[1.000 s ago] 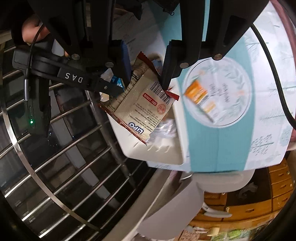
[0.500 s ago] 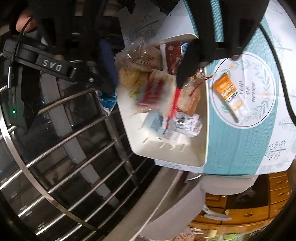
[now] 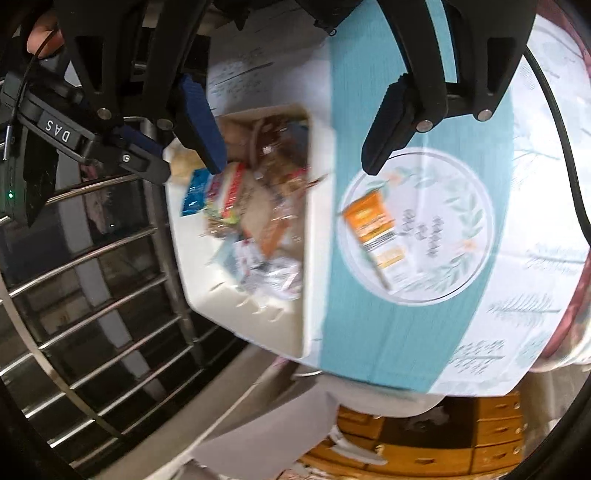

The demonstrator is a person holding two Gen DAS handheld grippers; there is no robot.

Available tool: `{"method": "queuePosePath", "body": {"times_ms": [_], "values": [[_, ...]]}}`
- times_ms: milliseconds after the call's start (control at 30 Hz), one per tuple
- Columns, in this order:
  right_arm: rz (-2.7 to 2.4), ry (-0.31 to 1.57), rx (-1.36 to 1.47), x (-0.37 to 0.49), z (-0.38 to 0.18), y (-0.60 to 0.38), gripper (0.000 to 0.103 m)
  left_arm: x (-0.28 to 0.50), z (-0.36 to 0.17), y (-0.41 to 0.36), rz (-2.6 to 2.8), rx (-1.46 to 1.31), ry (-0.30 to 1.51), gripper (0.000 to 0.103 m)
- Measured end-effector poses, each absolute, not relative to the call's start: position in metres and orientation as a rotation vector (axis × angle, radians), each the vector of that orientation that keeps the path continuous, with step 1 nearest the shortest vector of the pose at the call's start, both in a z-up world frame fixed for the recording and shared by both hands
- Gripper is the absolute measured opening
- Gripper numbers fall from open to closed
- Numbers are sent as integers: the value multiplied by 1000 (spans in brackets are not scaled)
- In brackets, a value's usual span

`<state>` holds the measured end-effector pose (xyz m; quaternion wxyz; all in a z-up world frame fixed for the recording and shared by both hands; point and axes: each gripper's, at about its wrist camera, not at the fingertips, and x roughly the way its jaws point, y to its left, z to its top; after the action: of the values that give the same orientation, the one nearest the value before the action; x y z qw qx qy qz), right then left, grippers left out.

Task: Organize snacks
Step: 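Move the left gripper back to the white-and-orange bar on the placemat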

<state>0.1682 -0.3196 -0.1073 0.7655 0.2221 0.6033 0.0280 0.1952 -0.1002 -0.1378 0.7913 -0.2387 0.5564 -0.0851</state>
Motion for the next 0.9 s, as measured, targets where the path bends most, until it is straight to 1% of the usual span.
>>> {"method": "queuePosePath", "body": {"times_ms": [100, 133, 267, 333, 567, 900], "values": [[27, 1322, 498, 161, -115, -309, 67, 193, -143, -85, -179, -501, 1202, 75], [20, 1321, 500, 160, -116, -307, 67, 193, -145, -79, -182, -486, 1207, 77], [-35, 1314, 516, 153, -122, -294, 68, 199, -153, -60, -207, -426, 1228, 80], [-65, 1304, 513, 150, -122, -287, 68, 203, -157, -53, -223, -399, 1247, 84], [-152, 1248, 456, 134, -122, -258, 68, 230, -186, -25, -267, -330, 1341, 85], [-299, 1207, 188, 119, -126, -226, 68, 285, -226, -16, -272, -374, 1414, 85]]}}
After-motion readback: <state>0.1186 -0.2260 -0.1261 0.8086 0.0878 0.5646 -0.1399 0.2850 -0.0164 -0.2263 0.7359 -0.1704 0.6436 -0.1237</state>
